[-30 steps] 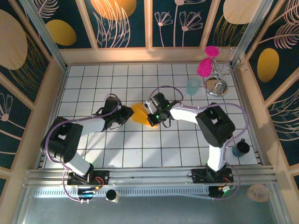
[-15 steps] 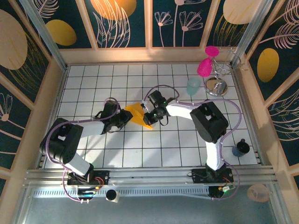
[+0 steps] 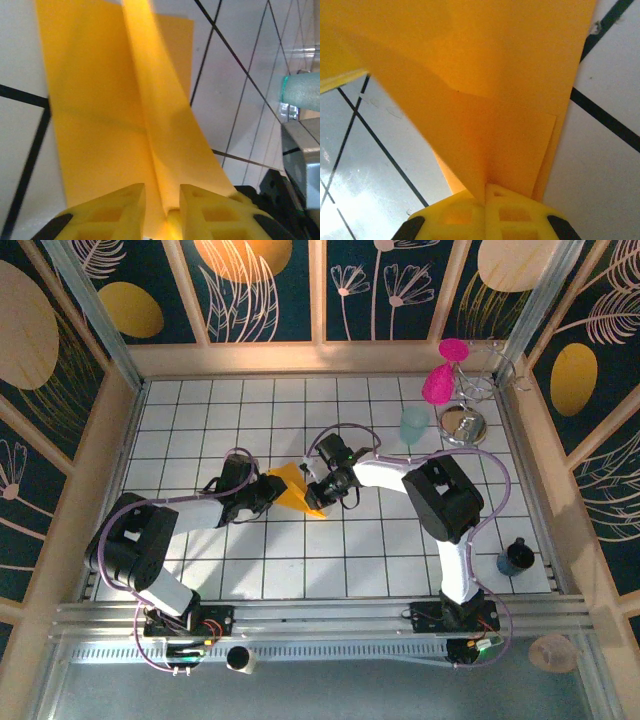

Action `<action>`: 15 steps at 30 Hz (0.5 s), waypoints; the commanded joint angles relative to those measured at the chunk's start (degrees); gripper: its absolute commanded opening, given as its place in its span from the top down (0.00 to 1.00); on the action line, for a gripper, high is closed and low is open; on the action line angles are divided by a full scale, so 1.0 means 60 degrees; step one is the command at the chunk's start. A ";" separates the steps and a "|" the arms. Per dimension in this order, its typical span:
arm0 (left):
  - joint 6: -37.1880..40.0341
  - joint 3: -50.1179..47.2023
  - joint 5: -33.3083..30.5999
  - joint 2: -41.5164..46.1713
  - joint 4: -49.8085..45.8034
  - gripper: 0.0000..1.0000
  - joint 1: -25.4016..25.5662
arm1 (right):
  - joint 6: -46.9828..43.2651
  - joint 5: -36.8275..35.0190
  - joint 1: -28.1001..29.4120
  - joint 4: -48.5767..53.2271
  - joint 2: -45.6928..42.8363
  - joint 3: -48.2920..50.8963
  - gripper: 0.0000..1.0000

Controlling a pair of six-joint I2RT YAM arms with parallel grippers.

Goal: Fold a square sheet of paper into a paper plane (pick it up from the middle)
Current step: Fourth fold the wing at the center of the table.

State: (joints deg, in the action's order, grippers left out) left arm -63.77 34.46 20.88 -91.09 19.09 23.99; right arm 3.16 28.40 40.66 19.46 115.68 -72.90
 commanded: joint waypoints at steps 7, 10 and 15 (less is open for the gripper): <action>0.0562 0.0631 0.0401 -0.0660 -0.0022 0.66 0.0220 | -0.0036 0.0823 -0.0301 0.0308 0.0361 -0.0240 0.98; 0.0683 0.0759 0.0343 -0.0782 -0.0249 0.66 0.0212 | -0.0003 0.1017 -0.0384 0.0255 0.0367 -0.0213 0.98; 0.0818 0.0974 0.0186 -0.0957 -0.0525 0.63 0.0250 | -0.0014 0.1284 -0.0434 0.0242 0.0465 -0.0222 0.98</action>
State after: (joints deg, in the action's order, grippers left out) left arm -60.64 38.54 22.50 -95.72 17.98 25.15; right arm 3.31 34.28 38.52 19.55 117.14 -73.03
